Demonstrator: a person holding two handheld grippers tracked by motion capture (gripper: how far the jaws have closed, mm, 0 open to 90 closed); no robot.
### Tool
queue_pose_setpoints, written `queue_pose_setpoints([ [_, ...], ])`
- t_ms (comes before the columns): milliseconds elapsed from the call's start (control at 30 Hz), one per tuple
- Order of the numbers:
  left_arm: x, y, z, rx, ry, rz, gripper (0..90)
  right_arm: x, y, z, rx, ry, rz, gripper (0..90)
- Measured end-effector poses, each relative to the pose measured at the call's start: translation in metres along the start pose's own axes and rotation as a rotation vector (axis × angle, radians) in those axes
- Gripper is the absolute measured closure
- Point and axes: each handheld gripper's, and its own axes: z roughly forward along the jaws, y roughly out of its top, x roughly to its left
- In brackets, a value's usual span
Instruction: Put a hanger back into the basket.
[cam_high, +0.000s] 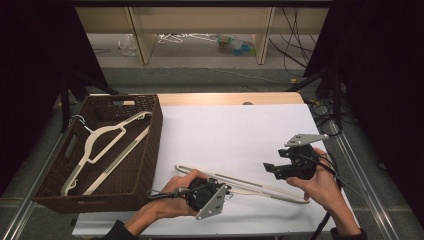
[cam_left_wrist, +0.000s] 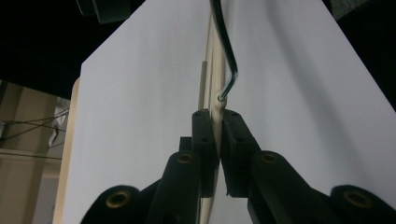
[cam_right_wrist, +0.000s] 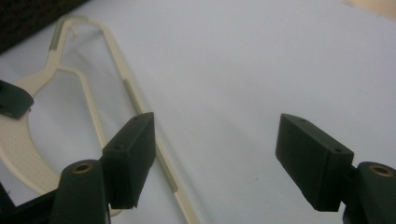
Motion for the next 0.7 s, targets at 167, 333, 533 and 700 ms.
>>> queue_pose_setpoints([
  [167,0.035,0.008,-0.032,0.219,0.040,0.039,84.4,-0.007,0.005,-0.016,-0.134,-0.063,0.028,29.8],
  [333,0.046,0.008,-0.040,0.209,0.070,-0.052,84.0,-0.011,0.006,-0.027,-0.254,-0.105,0.062,25.9],
  [533,0.054,0.009,-0.047,0.201,0.088,-0.121,84.3,-0.004,0.011,-0.043,-0.375,-0.098,0.109,25.9],
  [700,0.065,0.011,-0.061,0.180,0.110,-0.219,84.9,0.007,0.015,-0.054,-0.427,-0.103,0.077,25.3],
])
